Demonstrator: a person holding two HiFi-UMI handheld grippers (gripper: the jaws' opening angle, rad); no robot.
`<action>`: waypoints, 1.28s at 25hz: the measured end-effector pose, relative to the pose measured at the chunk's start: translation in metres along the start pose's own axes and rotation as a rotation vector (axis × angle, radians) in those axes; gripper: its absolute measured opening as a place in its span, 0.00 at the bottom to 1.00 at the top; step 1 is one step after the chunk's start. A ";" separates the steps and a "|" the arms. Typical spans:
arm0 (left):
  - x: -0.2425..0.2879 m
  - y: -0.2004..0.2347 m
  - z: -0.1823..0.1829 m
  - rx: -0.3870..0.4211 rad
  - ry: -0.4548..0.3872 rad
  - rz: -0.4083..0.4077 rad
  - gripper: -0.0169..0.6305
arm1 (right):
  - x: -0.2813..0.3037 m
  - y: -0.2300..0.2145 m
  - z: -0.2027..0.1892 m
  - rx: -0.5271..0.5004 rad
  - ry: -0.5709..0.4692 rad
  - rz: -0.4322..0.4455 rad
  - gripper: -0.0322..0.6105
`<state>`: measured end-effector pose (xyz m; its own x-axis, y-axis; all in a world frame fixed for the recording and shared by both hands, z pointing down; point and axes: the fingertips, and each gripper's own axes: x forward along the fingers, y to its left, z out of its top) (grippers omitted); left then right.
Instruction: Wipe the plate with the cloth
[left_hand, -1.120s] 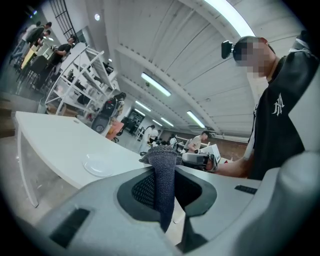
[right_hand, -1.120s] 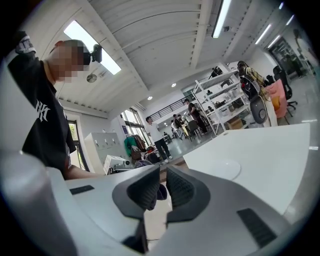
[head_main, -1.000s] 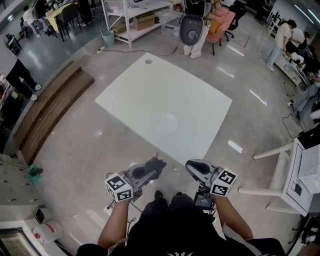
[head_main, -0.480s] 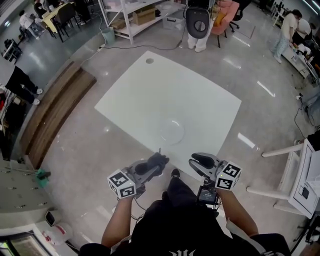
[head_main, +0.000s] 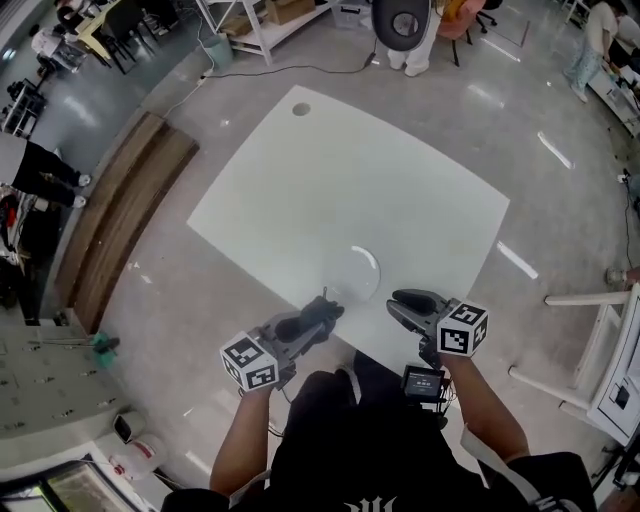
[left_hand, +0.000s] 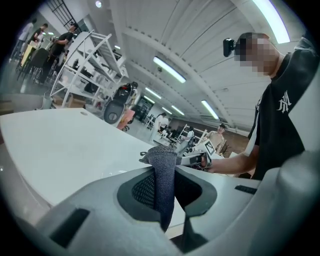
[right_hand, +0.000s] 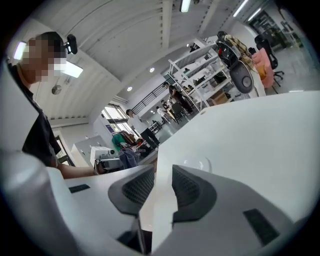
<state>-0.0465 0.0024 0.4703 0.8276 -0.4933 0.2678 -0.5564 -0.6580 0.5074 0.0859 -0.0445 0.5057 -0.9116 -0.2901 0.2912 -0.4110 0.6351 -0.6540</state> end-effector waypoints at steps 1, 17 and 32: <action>0.001 0.006 -0.003 -0.003 0.008 0.002 0.10 | 0.007 -0.009 -0.004 0.028 0.019 -0.012 0.17; 0.046 0.086 -0.014 -0.012 0.117 -0.109 0.10 | 0.080 -0.106 -0.039 0.375 0.244 -0.206 0.17; 0.075 0.102 -0.019 0.028 0.191 -0.163 0.10 | 0.102 -0.116 -0.047 0.462 0.308 -0.236 0.14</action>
<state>-0.0397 -0.0908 0.5579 0.9041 -0.2646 0.3356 -0.4140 -0.7371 0.5341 0.0408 -0.1142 0.6443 -0.7840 -0.1209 0.6089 -0.6205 0.1817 -0.7629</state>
